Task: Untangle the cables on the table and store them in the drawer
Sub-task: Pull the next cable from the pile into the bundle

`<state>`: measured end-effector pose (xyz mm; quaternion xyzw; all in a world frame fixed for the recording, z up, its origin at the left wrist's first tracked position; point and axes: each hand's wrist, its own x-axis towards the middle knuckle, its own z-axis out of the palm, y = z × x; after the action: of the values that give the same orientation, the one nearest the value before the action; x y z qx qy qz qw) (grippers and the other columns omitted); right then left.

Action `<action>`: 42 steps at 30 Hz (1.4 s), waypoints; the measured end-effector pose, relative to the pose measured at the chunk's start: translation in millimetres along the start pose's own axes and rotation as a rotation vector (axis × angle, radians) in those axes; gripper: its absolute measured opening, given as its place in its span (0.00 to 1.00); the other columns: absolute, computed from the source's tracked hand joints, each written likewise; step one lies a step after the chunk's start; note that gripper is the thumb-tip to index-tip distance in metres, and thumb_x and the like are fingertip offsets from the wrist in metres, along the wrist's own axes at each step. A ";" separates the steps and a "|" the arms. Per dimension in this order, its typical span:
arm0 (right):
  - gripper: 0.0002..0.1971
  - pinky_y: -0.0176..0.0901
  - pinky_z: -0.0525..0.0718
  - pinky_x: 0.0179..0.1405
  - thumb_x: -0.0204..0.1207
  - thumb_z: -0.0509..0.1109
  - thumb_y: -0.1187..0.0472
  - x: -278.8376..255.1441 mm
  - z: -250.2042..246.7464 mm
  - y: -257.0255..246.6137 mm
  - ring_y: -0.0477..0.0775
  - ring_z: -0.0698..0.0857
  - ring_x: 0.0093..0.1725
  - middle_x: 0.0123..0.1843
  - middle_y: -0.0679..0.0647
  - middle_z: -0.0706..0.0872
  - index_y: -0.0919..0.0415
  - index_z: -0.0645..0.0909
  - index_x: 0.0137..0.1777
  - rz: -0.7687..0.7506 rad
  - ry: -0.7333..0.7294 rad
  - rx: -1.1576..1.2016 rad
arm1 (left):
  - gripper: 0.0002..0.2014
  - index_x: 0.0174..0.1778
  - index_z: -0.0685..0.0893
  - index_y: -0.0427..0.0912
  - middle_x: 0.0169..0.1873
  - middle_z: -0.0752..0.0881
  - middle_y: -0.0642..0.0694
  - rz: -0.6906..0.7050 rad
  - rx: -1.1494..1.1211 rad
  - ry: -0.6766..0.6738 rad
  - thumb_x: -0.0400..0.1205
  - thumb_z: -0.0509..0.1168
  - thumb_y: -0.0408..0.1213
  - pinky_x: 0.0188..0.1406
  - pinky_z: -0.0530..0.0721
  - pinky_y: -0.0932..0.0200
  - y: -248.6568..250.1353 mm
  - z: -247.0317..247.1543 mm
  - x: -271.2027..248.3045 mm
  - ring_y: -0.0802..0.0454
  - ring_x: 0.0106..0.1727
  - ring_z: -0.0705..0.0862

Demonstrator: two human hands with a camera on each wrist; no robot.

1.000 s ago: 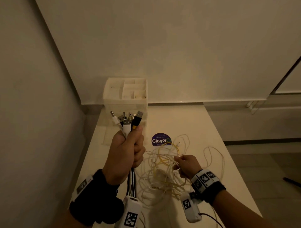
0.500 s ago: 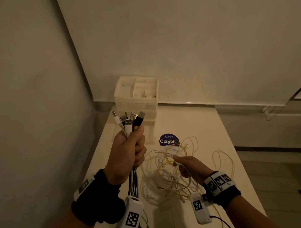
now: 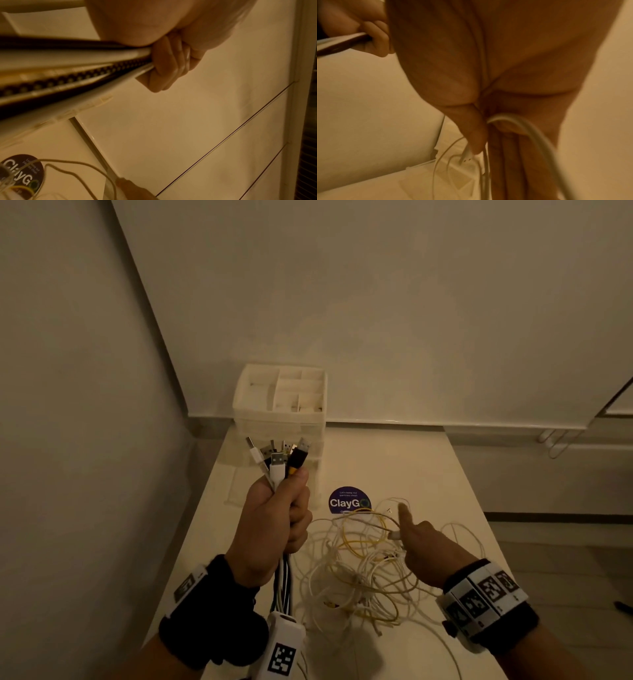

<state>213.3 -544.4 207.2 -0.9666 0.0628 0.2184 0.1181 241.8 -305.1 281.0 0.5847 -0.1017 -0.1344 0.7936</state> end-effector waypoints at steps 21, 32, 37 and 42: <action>0.09 0.48 0.75 0.35 0.86 0.53 0.65 -45.3 -27.8 -99.5 0.49 0.75 0.34 0.33 0.47 0.76 0.61 0.75 0.50 -0.545 0.414 0.553 | 0.06 0.35 0.86 0.51 0.17 0.69 0.49 0.008 0.155 0.089 0.78 0.72 0.40 0.15 0.65 0.66 -17.8 23.0 11.4 0.53 0.15 0.64; 0.15 0.31 0.73 0.31 0.85 0.55 0.52 -43.0 10.2 -88.6 0.43 0.77 0.29 0.27 0.47 0.77 0.54 0.81 0.45 -0.565 0.414 0.693 | 0.25 0.22 0.75 0.50 0.20 0.72 0.46 0.183 0.052 0.325 0.86 0.55 0.54 0.17 0.65 0.63 -5.6 -10.4 33.6 0.53 0.16 0.66; 0.16 0.28 0.70 0.33 0.85 0.55 0.51 -31.1 44.7 -59.3 0.39 0.76 0.30 0.29 0.38 0.78 0.54 0.80 0.41 -0.478 0.336 0.712 | 0.22 0.29 0.68 0.48 0.19 0.66 0.52 0.267 -0.222 0.352 0.87 0.52 0.55 0.17 0.74 0.62 31.3 -27.6 33.4 0.55 0.16 0.68; 0.23 0.38 0.71 0.33 0.78 0.56 0.36 -20.4 67.7 -21.3 0.41 0.73 0.28 0.27 0.46 0.76 0.50 0.74 0.30 -0.315 0.388 0.775 | 0.22 0.29 0.65 0.50 0.19 0.60 0.53 0.359 -0.216 0.328 0.86 0.51 0.59 0.15 0.54 0.71 68.3 -55.1 32.2 0.59 0.15 0.55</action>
<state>171.1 -505.2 161.1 -0.8721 0.0131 -0.0268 0.4885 296.1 -247.1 330.1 0.4830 -0.0588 0.0952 0.8684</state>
